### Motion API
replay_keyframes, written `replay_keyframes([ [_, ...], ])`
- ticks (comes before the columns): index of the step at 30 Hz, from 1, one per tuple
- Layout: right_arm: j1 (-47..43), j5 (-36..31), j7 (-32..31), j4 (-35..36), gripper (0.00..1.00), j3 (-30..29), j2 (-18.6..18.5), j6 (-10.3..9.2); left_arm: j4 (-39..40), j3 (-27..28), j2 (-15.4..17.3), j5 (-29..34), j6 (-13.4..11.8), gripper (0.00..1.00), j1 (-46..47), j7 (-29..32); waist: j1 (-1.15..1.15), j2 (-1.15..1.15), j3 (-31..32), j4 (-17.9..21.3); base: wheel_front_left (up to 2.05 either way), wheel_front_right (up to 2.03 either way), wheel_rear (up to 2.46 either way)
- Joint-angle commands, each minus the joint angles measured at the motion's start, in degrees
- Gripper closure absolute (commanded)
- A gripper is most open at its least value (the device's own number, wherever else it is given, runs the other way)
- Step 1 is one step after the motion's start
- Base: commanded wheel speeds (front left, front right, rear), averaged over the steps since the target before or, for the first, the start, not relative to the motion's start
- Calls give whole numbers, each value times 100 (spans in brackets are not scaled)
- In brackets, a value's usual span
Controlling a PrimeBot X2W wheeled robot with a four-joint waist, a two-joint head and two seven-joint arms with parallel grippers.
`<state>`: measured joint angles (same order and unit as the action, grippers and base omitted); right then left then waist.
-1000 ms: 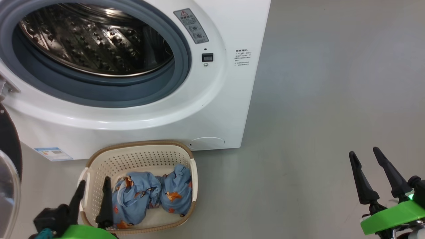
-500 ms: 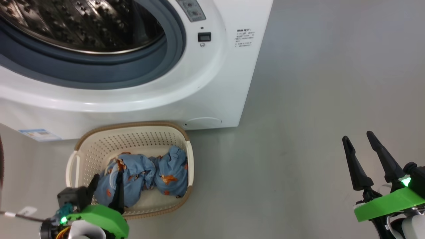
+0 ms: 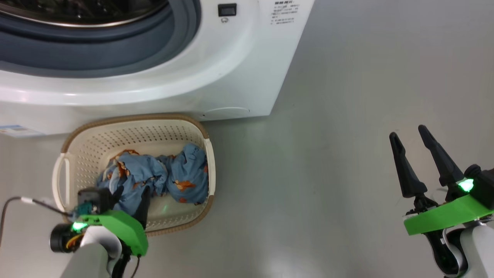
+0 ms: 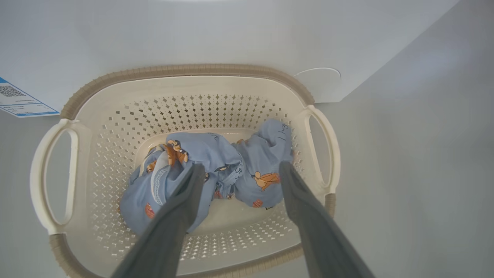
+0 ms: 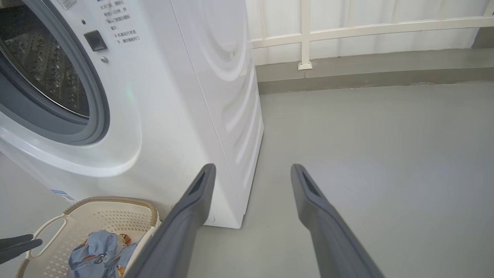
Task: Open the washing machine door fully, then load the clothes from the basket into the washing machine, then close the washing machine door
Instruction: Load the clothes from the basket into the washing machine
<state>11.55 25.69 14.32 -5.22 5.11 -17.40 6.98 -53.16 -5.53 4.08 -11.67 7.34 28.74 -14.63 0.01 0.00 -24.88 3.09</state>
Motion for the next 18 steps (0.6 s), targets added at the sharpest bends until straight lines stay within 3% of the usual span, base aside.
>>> replay_keyframes([
  [1,70,69,68,163,0,150,-67,51,-108,103,210,95,10,0,207,-37,-1,0,-260,84,0,0,0],
  [7,332,88,68,220,0,227,-88,51,-739,-18,298,324,-71,0,796,-37,-1,0,-689,140,0,0,0],
  [18,673,94,68,405,0,313,-129,51,-1813,-187,484,529,-491,0,1788,-36,-1,0,-1380,219,0,0,0],
])
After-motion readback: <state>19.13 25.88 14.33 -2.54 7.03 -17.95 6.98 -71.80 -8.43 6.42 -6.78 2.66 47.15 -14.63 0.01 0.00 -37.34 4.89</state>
